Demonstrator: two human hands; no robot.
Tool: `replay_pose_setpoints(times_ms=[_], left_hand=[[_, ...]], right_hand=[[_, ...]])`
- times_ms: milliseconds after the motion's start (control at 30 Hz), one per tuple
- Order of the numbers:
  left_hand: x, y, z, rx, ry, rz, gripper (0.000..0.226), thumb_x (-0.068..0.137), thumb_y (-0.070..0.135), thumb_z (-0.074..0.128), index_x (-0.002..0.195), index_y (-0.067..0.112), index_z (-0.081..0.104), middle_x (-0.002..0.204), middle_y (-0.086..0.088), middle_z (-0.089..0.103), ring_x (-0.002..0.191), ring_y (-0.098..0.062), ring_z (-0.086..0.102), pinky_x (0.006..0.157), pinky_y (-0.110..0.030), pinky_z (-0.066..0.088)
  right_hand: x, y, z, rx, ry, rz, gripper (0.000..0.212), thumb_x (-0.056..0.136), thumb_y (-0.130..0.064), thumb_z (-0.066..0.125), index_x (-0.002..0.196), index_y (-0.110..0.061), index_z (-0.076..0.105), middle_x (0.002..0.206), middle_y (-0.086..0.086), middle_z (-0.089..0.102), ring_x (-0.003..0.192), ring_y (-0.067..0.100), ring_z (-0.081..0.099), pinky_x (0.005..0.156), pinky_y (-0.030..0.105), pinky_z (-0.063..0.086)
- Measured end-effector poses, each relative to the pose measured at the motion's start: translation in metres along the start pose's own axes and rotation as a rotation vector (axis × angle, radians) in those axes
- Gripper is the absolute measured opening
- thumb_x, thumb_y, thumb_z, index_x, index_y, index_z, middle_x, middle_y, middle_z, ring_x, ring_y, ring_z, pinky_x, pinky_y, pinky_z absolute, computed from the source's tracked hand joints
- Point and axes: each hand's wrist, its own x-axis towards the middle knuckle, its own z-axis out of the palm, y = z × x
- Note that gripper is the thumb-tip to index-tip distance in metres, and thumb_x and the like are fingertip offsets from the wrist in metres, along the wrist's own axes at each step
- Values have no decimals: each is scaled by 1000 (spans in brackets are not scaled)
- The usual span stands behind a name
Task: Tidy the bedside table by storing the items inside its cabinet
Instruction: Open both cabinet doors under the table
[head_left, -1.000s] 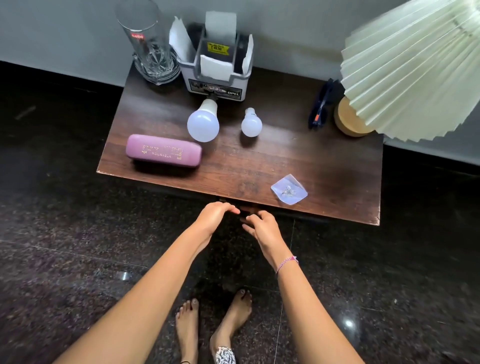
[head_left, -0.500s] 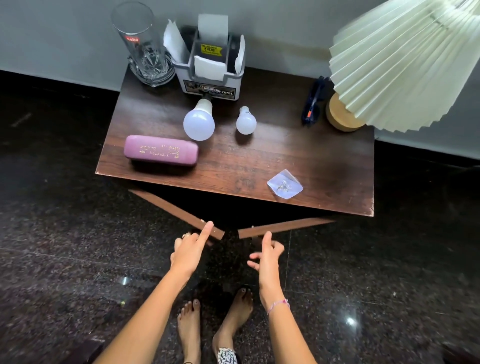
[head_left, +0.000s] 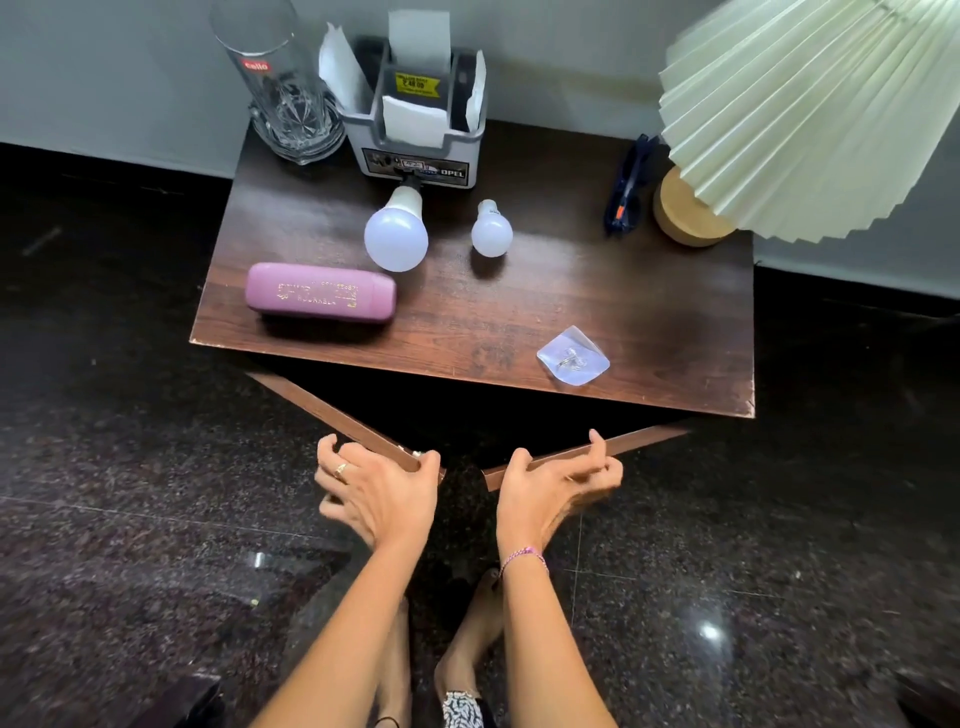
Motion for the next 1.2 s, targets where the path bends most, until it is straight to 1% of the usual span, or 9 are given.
replay_pose_setpoints(times_ms=[133, 300, 367, 433, 500, 667, 867, 1067, 1200], left_hand=[[-2, 15, 1, 42, 54, 0, 83, 60, 36, 74, 125, 2, 35, 144, -13, 26, 127, -32, 30, 96, -53, 32], [7, 3, 6, 491, 101, 650, 38, 69, 26, 65, 104, 20, 54, 109, -1, 54, 97, -21, 47, 82, -39, 36], [16, 5, 7, 617, -2, 891, 16, 80, 22, 53, 95, 20, 59, 106, -1, 55, 100, -22, 51, 90, -42, 29], [25, 13, 7, 676, -243, 1022, 22, 87, 17, 41, 97, 17, 61, 106, -3, 61, 102, -24, 54, 98, -42, 30], [33, 25, 3, 677, -425, 985, 27, 91, 18, 38, 100, 14, 62, 106, -6, 66, 101, -27, 60, 91, -39, 39], [37, 33, 5, 937, -639, 949, 45, 89, 47, 40, 107, 14, 66, 113, -7, 65, 106, -27, 60, 85, -37, 42], [39, 25, 6, 1090, -698, 1003, 33, 86, 28, 54, 114, 14, 63, 123, -7, 62, 114, -27, 58, 90, -37, 45], [36, -24, 1, 1263, -756, 1123, 35, 91, 20, 51, 123, 10, 57, 129, -9, 58, 120, -28, 54, 97, -38, 41], [37, -74, -7, 1307, -717, 1175, 37, 98, 12, 32, 129, 6, 52, 135, -11, 53, 127, -28, 46, 107, -37, 29]], right_hand=[[2, -5, 5, -339, -13, -216, 49, 68, -3, 60, 114, -9, 46, 135, 18, 37, 134, 38, 29, 114, 55, 20], [13, 1, 2, -673, -206, -495, 4, 82, -13, 52, 82, -13, 55, 89, 6, 56, 94, 28, 55, 115, 50, 21], [23, -4, 1, -805, -414, -622, 19, 88, -14, 42, 83, -13, 60, 85, 5, 62, 91, 26, 59, 113, 45, 24], [33, -13, -2, -878, -619, -715, 25, 89, -17, 41, 91, -11, 65, 94, 7, 66, 96, 28, 60, 99, 40, 35], [41, -25, -3, -919, -797, -652, 35, 93, -28, 38, 100, -11, 67, 105, 9, 67, 102, 30, 59, 90, 39, 38], [38, -44, 11, -1266, -1161, -493, 44, 90, -48, 45, 118, -18, 59, 126, 6, 56, 121, 33, 47, 108, 60, 21], [25, -49, 10, -1312, -1211, -421, 35, 90, -19, 45, 122, -16, 56, 134, 10, 51, 126, 36, 43, 110, 63, 12], [10, -12, -17, -1528, -1215, -482, 55, 93, -40, 43, 142, -17, 37, 152, 12, 30, 141, 35, 22, 117, 50, 8], [0, 29, -37, -1668, -1233, -515, 64, 95, -46, 35, 148, -13, 21, 158, 13, 12, 146, 31, 7, 118, 47, 2]])
